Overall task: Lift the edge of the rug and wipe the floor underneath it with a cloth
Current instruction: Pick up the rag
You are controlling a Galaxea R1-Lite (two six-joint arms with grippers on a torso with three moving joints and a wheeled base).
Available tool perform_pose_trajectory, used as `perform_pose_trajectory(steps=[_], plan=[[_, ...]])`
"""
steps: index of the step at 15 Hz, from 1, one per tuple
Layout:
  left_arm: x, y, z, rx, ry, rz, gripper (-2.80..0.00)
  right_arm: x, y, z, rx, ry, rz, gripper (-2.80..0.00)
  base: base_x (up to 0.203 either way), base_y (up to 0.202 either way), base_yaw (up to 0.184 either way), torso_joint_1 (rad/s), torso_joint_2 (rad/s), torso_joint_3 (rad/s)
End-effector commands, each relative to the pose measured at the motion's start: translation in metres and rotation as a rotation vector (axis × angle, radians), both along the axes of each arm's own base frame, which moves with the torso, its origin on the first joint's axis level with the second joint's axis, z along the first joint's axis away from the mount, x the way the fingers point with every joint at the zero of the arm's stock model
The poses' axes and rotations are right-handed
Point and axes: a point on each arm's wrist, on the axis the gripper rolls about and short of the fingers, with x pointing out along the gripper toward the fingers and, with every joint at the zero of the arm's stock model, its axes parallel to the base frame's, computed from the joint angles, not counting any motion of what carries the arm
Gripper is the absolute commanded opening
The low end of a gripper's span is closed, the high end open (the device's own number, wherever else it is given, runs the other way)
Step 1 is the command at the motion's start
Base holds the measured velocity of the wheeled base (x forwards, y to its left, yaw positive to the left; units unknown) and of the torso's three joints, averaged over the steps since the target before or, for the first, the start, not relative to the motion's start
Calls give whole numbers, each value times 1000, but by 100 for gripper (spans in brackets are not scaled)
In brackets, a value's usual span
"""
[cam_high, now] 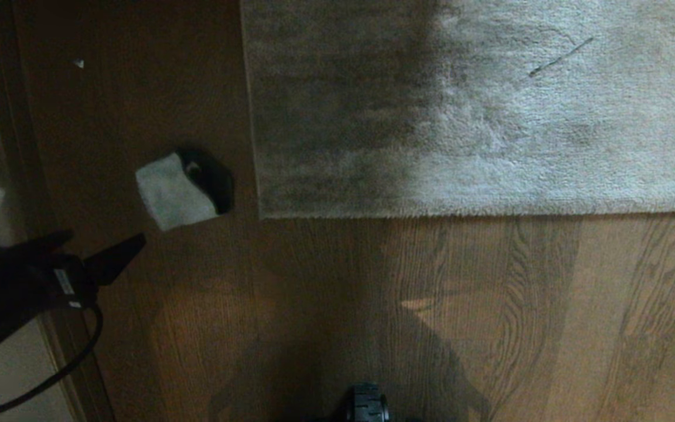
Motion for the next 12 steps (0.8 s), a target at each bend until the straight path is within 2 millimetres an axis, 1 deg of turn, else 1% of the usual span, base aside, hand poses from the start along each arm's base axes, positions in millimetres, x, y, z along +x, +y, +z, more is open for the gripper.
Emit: perform_pose_trajectory(steps=[1, 4, 7, 10, 12], plan=[[8, 1, -2, 0, 8, 13, 0, 0, 0, 0, 0, -1, 0, -280, 0, 0, 0, 0, 0, 0], [23, 3, -5, 1, -28, 28, 0, 0, 0, 0, 0, -1, 0, -280, 0, 0, 0, 0, 0, 0], [36, 10, -7, 26, -55, 57, 0, 0, 0, 0, 0, -1, 0, -280, 0, 0, 0, 0, 0, 0], [51, 11, -10, 27, -90, 61, 0, 0, 0, 0, 0, -1, 0, -280, 0, 0, 0, 0, 0, 0], [61, 11, -10, 20, -144, 62, 0, 0, 0, 0, 0, -1, 0, -280, 0, 0, 0, 0, 0, 0]])
